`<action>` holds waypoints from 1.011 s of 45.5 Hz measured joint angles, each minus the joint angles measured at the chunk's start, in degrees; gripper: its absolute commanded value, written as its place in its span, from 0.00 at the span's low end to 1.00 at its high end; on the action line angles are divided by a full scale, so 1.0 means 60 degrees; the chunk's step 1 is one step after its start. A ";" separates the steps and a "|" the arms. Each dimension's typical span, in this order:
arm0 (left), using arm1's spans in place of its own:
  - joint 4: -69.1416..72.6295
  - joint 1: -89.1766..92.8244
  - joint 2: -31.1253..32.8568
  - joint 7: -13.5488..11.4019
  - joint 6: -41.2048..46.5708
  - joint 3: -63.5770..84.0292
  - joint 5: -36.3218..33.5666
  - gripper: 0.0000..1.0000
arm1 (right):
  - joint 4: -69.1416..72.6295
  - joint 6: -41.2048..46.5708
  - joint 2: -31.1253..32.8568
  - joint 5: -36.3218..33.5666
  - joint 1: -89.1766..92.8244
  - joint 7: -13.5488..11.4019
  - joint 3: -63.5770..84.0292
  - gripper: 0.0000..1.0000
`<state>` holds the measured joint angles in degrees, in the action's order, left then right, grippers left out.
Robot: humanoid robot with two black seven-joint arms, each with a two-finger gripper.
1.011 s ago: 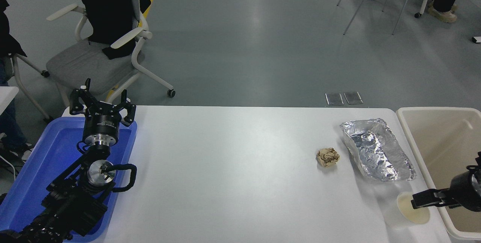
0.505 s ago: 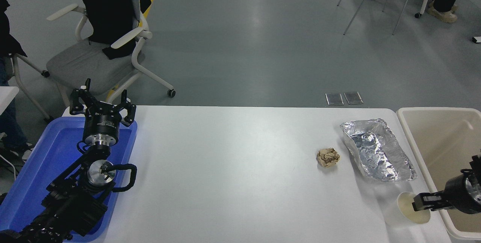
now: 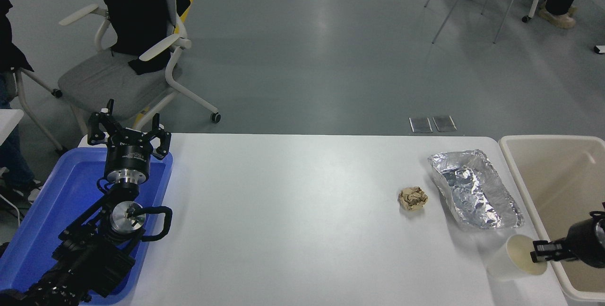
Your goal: Pick up paper cup place in dustbin
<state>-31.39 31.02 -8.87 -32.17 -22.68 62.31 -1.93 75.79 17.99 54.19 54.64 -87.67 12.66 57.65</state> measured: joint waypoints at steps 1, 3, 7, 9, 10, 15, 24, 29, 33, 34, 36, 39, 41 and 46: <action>0.0000 0.0000 0.0000 0.0000 0.0000 0.0000 0.0000 0.99 | 0.0122 0.0042 0.0028 -0.0004 -0.0298 0.0001 0.0194 0.00; 0.0000 0.0000 -0.0001 0.0000 0.0000 0.0000 0.0000 0.99 | 0.0385 0.0146 0.0072 -0.0012 -0.0975 0.0000 0.0674 0.00; 0.0001 0.0000 0.0000 0.0000 0.0000 0.0000 0.0000 0.99 | 0.0971 0.0470 0.0073 -0.0095 -0.2681 -0.0001 0.1855 0.00; 0.0001 0.0001 -0.0001 0.0000 0.0000 0.0001 0.0000 0.99 | 0.1170 0.0627 0.0018 -0.0165 -0.3358 0.0000 0.2292 0.00; 0.0001 0.0000 -0.0001 -0.0001 0.0000 0.0001 0.0000 0.99 | 0.1263 0.0726 -0.0024 -0.0215 -0.3723 0.0000 0.2522 0.00; 0.0002 -0.0002 -0.0002 0.0001 0.0000 0.0001 -0.0001 0.99 | 0.1639 0.1318 -0.0280 -0.0460 -0.5505 0.0001 0.3550 0.00; 0.0002 -0.0016 -0.0010 0.0001 0.0000 0.0009 -0.0013 0.99 | 0.1953 0.2326 -0.0806 -0.0676 -0.7834 0.0000 0.4645 0.00; -0.0002 -0.0021 -0.0013 0.0000 0.0000 0.0015 -0.0012 0.99 | 0.2042 0.2736 -0.1090 -0.0737 -0.8733 0.0000 0.5021 0.00; -0.0004 -0.0024 -0.0014 0.0000 0.0000 0.0020 -0.0013 0.99 | 0.2085 0.2983 -0.1232 -0.0774 -0.9184 0.0001 0.5196 0.00; -0.0004 -0.0025 -0.0014 0.0000 0.0000 0.0021 -0.0013 0.99 | 0.2092 0.3069 -0.1280 -0.0786 -0.9351 0.0000 0.5256 0.00; -0.0004 -0.0025 -0.0014 0.0000 0.0000 0.0021 -0.0014 0.99 | 0.2102 0.3166 -0.1336 -0.0798 -0.9545 0.0001 0.5323 0.00; -0.0004 -0.0026 -0.0014 0.0000 0.0000 0.0024 -0.0013 0.99 | 0.2120 0.3313 -0.1410 -0.0812 -0.9825 -0.0001 0.5439 0.00; -0.0004 -0.0027 -0.0014 0.0000 0.0000 0.0024 -0.0014 0.99 | 0.2128 0.3394 -0.1451 -0.0824 -0.9983 -0.0005 0.5503 0.00; -0.0004 -0.0027 -0.0014 0.0000 0.0000 0.0024 -0.0014 0.99 | 0.2133 0.3509 -0.1494 -0.0822 -1.0225 -0.0033 0.5641 0.00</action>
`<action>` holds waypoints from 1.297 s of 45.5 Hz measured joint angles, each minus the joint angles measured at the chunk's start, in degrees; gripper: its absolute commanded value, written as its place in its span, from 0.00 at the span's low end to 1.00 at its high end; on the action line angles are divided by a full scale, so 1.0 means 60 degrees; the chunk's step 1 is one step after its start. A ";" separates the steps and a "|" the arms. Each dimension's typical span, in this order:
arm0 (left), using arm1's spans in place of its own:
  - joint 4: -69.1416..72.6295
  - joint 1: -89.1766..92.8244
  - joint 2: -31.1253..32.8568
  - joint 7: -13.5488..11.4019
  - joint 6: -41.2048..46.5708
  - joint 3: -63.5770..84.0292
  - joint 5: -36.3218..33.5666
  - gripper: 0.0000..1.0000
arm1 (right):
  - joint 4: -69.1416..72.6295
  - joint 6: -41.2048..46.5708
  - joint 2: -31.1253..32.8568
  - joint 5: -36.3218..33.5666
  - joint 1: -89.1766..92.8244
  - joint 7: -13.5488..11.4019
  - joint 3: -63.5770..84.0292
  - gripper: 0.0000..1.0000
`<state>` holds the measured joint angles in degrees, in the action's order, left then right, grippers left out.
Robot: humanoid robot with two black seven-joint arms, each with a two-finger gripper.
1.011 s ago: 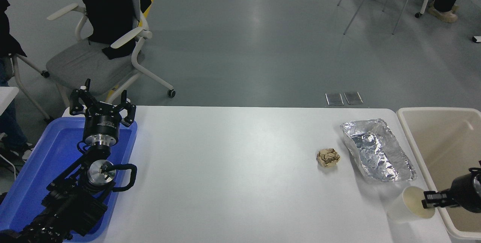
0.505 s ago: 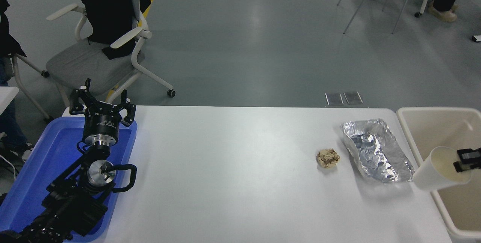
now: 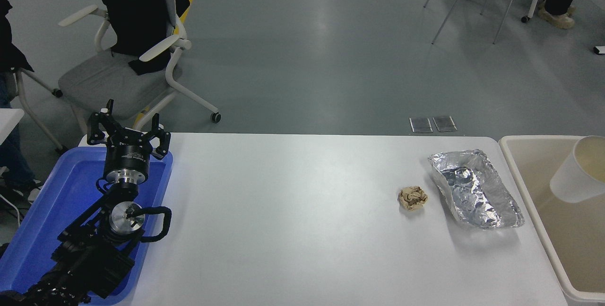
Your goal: Pick up paper cup place in dustbin
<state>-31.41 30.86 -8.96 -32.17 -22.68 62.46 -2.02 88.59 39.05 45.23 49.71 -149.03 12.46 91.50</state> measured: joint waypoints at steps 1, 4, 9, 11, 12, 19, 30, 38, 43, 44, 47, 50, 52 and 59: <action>0.0001 0.0000 0.0000 0.0000 0.0000 -0.0002 0.0000 0.99 | -0.0009 0.0012 0.0000 0.0017 -0.0033 -0.0007 0.0050 0.00; 0.0004 0.0000 0.0000 0.0000 0.0000 -0.0005 0.0000 0.99 | -0.0104 0.0013 0.0011 0.0110 -0.0084 -0.0019 0.0189 0.00; 0.0007 0.0000 -0.0001 0.0000 0.0000 -0.0007 0.0001 0.99 | -0.0424 -0.0106 0.0228 0.0460 -0.0029 -0.0034 0.0430 0.00; 0.0007 0.0002 -0.0002 0.0000 0.0000 -0.0008 0.0000 0.99 | -0.0724 -0.0222 0.0424 0.0716 0.0154 -0.0038 0.0479 0.00; 0.0007 0.0003 -0.0002 -0.0001 0.0000 -0.0008 0.0002 0.99 | -0.0864 -0.0273 0.0507 0.0811 0.0246 -0.0044 0.0494 0.00; 0.0004 0.0020 0.0000 -0.0001 0.0000 -0.0010 0.0011 0.99 | -0.2327 -0.0842 0.1323 0.1509 0.1532 -0.0011 0.0187 0.00; 0.0006 0.0025 -0.0001 0.0000 0.0000 -0.0016 0.0014 0.99 | -0.4964 -0.2266 0.2280 0.1964 0.5644 0.0019 -0.2208 0.00; 0.0006 0.0029 0.0000 -0.0004 0.0000 -0.0017 0.0013 0.99 | -0.6890 -0.3449 0.2009 0.2079 0.9699 -0.0016 -0.5218 0.00; 0.0005 0.0037 0.0002 -0.0012 0.0000 -0.0019 0.0014 0.99 | -0.8129 -0.4104 0.1457 0.2083 1.1941 -0.0054 -0.6934 0.00; 0.0005 0.0038 0.0001 -0.0012 0.0000 -0.0020 0.0015 0.99 | -0.8337 -0.4199 0.1336 0.2080 1.2295 -0.0056 -0.7203 0.00; 0.0005 0.0040 0.0001 -0.0012 0.0000 -0.0021 0.0014 0.99 | -0.9058 -0.4498 0.0922 0.2046 1.3379 -0.0068 -0.8091 0.00; 0.0004 0.0041 0.0001 -0.0012 0.0000 -0.0022 0.0016 0.99 | -0.9632 -0.4761 0.0533 0.2004 1.4258 -0.0085 -0.8742 0.00; 0.0005 0.0040 0.0001 -0.0012 0.0000 -0.0023 0.0014 0.99 | -0.9954 -0.4938 0.0298 0.1971 1.4776 -0.0114 -0.9091 0.00; 0.0005 0.0041 0.0001 -0.0012 0.0000 -0.0023 0.0014 0.99 | -1.0658 -0.5440 -0.0364 0.1846 1.6135 -0.0265 -1.0096 0.00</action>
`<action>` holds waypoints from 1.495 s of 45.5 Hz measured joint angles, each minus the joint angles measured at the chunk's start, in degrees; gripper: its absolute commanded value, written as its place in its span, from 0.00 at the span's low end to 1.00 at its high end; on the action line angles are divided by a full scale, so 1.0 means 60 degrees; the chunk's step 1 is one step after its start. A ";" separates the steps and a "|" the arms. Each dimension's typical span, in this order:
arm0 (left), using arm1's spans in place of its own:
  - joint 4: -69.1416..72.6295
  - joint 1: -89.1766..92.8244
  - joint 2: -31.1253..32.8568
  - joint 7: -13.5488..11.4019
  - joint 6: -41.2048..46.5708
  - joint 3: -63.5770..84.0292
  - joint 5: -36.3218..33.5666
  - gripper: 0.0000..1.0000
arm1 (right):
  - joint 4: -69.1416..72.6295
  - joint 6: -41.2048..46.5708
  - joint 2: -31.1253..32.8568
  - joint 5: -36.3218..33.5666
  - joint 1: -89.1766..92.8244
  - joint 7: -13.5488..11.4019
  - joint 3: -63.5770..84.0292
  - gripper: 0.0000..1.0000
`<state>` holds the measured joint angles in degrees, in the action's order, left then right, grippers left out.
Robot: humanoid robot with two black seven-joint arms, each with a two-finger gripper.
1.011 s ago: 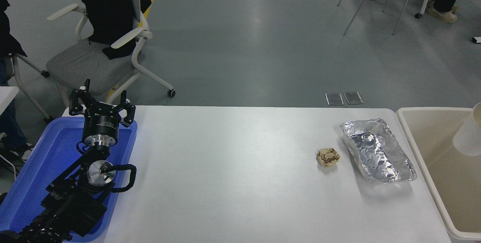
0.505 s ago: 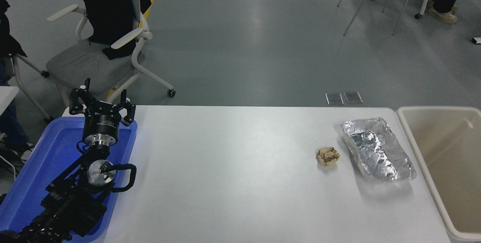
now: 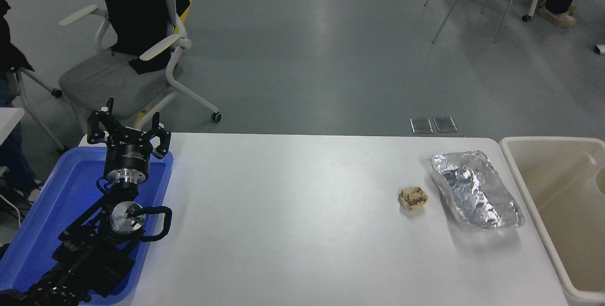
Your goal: Pick up paper cup place in dustbin
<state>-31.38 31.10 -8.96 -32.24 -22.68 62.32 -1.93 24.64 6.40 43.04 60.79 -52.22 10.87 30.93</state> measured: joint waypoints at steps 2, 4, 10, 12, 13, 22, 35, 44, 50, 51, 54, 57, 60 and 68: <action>0.0000 0.0000 0.0000 0.0000 0.0000 0.0000 0.0001 0.99 | -0.0039 -0.0037 -0.0031 -0.0013 0.0069 -0.0011 -0.0062 0.01; 0.0000 0.0000 0.0000 0.0000 0.0000 0.0000 0.0001 0.99 | -0.0142 -0.0117 -0.0112 -0.0044 0.0241 -0.0041 -0.0206 0.30; 0.0001 0.0000 0.0002 0.0000 0.0000 0.0000 0.0001 0.99 | -0.0287 -0.0262 -0.0298 -0.0156 0.0616 -0.0080 -0.0502 1.00; 0.0001 0.0000 0.0002 0.0000 0.0000 0.0000 0.0000 0.99 | -0.0287 -0.0278 -0.0344 -0.0194 0.0704 -0.0081 -0.0574 1.00; 0.0001 0.0000 0.0002 0.0000 0.0000 0.0000 0.0000 0.99 | -0.0287 -0.0282 -0.0357 -0.0208 0.0733 -0.0083 -0.0597 1.00; 0.0001 0.0007 0.0004 -0.0001 0.0000 0.0000 0.0000 0.99 | 0.0027 -0.0283 -0.0375 -0.0301 0.0855 -0.0101 -0.0735 1.00; 0.0000 0.0015 0.0009 -0.0003 0.0000 -0.0001 0.0000 0.99 | 0.1814 0.0248 0.0566 -0.0392 -0.0446 -0.0112 -0.0432 1.00; -0.0001 0.0015 0.0011 -0.0002 0.0000 -0.0001 0.0001 0.99 | 0.4217 0.1327 0.1558 -0.0454 -0.3263 -0.0116 0.0983 1.00; 0.0000 0.0006 0.0012 0.0010 0.0000 -0.0001 0.0000 0.99 | 0.5701 0.1976 0.1778 -0.0679 -0.5636 -0.0107 0.2450 1.00; 0.0000 0.0005 0.0012 0.0012 0.0000 -0.0001 0.0000 0.99 | 0.6015 0.2151 0.1757 -0.0813 -0.6166 -0.0104 0.2816 1.00; 0.0000 0.0003 0.0012 0.0012 0.0000 -0.0001 0.0000 0.99 | 0.6734 0.2562 0.1585 -0.1250 -0.7406 -0.0095 0.3698 1.00; 0.0001 0.0002 0.0011 0.0012 0.0000 -0.0001 0.0000 0.99 | 0.7422 0.2974 0.1298 -0.1931 -0.8589 -0.0086 0.4535 1.00; 0.0000 0.0002 0.0010 0.0012 0.0000 -0.0001 0.0000 0.99 | 0.8104 0.3399 0.0893 -0.2753 -0.9697 -0.0081 0.5278 1.00; -0.0002 -0.0005 0.0009 0.0011 0.0000 -0.0001 -0.0002 0.99 | 0.9648 0.4646 -0.0442 -0.4904 -1.2153 -0.0057 0.6567 1.00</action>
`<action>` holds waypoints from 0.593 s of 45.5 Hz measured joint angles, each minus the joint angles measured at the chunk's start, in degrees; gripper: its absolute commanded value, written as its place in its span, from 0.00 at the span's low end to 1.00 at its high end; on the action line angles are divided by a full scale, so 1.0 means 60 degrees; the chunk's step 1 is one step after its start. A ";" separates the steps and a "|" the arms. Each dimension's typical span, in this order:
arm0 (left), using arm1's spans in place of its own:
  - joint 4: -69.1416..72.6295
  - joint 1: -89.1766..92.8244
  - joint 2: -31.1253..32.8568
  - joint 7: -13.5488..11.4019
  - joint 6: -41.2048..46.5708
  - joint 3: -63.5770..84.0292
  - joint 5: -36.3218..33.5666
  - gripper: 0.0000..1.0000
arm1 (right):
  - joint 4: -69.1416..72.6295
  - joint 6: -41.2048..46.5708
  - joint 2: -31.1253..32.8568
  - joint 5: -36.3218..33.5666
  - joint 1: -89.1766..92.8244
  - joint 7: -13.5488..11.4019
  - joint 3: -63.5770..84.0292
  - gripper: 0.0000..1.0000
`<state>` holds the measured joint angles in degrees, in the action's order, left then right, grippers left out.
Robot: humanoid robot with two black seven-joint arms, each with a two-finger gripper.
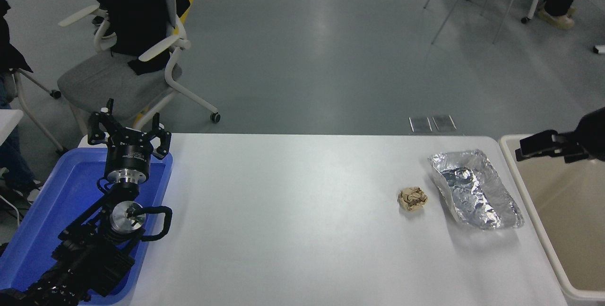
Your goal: Pick up paper cup place in dustbin
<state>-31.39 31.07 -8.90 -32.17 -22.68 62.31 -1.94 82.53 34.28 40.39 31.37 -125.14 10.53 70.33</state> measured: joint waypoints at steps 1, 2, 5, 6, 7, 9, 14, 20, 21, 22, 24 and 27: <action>0.0003 -0.0002 -0.0002 0.0000 0.0001 0.0000 0.0003 0.99 | 0.0182 0.0172 -0.0231 -0.0286 -0.0314 -0.0001 0.0111 1.00; 0.0003 -0.0003 -0.0004 0.0000 0.0000 0.0000 0.0002 0.99 | 0.0295 0.0266 -0.0390 -0.0465 -0.0512 0.0006 0.0177 1.00; 0.0004 -0.0005 -0.0004 0.0000 0.0001 0.0001 0.0003 0.99 | 0.0636 0.0578 -0.0946 -0.1043 -0.0944 0.0012 0.0339 1.00; 0.0001 -0.0005 -0.0005 0.0000 -0.0002 0.0001 0.0000 0.99 | 0.0717 0.0651 -0.1118 -0.1215 -0.1029 0.0016 0.0366 1.00; -0.0001 -0.0005 -0.0003 0.0000 0.0000 0.0000 0.0001 0.99 | 0.0793 0.0727 -0.1289 -0.1383 -0.1148 0.0018 0.0385 1.00; 0.0003 -0.0006 -0.0004 0.0000 0.0001 0.0000 0.0000 0.99 | 0.0937 0.0894 -0.1667 -0.1757 -0.1382 0.0023 0.0405 1.00; 0.0003 -0.0006 -0.0004 0.0000 0.0000 0.0000 0.0000 0.99 | 0.1150 0.1177 -0.2498 -0.2594 -0.1777 0.0030 0.0433 1.00; 0.0002 -0.0006 -0.0004 0.0000 0.0000 0.0000 0.0000 0.99 | 0.1260 0.1342 -0.3415 -0.3441 -0.2116 0.0030 0.0455 1.00; 0.0003 -0.0006 -0.0005 0.0000 0.0001 0.0000 0.0003 0.99 | 0.1270 0.1364 -0.3570 -0.3569 -0.2164 0.0029 0.0467 1.00; 0.0003 -0.0007 -0.0006 0.0000 0.0001 0.0000 0.0001 0.99 | 0.1280 0.1380 -0.3704 -0.3676 -0.2204 0.0032 0.0468 1.00; 0.0003 -0.0007 -0.0004 0.0000 0.0001 0.0000 0.0001 0.99 | 0.1287 0.1408 -0.3963 -0.3862 -0.2286 0.0031 0.0470 1.00; 0.0002 -0.0007 -0.0004 -0.0001 0.0001 0.0000 0.0002 0.99 | 0.1290 0.1437 -0.4258 -0.4070 -0.2391 0.0032 0.0480 1.00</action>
<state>-31.37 31.03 -8.93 -32.18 -22.68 62.31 -1.93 90.27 42.90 14.84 6.95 -139.49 10.72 73.21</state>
